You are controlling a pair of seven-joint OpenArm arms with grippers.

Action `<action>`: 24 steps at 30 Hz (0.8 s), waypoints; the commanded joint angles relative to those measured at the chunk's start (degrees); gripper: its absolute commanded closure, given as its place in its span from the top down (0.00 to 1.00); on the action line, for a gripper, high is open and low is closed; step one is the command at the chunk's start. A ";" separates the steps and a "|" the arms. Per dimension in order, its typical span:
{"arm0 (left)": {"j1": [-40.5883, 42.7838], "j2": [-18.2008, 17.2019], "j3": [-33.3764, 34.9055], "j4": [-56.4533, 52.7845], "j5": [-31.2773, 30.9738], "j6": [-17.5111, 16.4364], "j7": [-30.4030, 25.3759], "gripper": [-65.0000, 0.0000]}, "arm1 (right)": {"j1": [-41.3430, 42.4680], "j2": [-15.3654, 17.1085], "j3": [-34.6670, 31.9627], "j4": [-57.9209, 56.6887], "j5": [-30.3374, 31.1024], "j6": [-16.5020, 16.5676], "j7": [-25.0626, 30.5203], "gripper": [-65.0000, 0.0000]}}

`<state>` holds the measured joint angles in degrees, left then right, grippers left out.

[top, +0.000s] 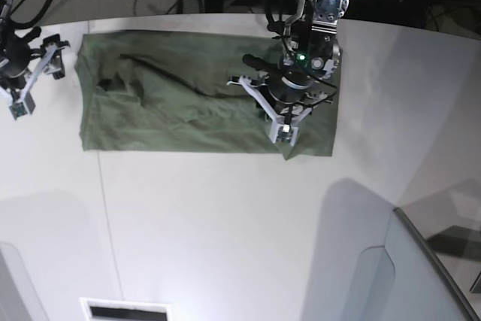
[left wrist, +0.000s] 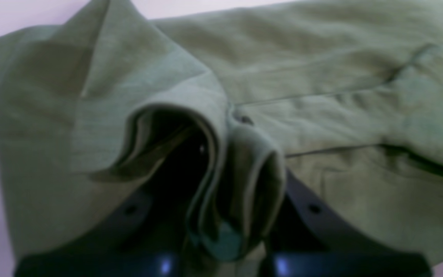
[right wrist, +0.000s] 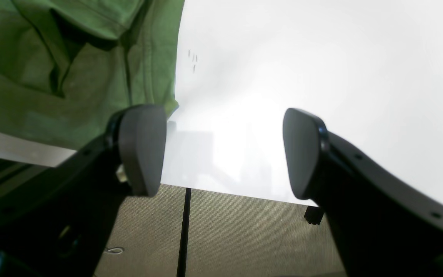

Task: Layout the t-shirt on the table in an organized manner, then fold the t-shirt properly
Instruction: 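Fold the strip's end with the left gripper toward the right gripper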

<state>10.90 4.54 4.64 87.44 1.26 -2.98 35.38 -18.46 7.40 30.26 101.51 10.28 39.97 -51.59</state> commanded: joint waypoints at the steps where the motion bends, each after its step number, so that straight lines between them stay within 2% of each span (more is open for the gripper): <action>1: -0.65 0.26 -0.03 0.17 -0.33 0.04 -1.05 0.00 | 0.22 0.73 0.11 0.86 0.49 0.03 0.74 0.67; 18: -4.52 1.22 0.06 -6.69 -0.42 0.04 -1.22 0.00 | 0.39 0.73 0.02 0.86 0.49 0.03 0.65 0.67; 24: -5.40 1.40 3.40 -6.96 -0.42 0.04 -1.13 0.00 | 0.48 0.73 0.02 -0.37 0.49 0.03 0.91 0.67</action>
<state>6.02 5.45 7.90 79.59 1.26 -2.96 35.27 -18.24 7.40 30.11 100.38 10.28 39.97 -51.55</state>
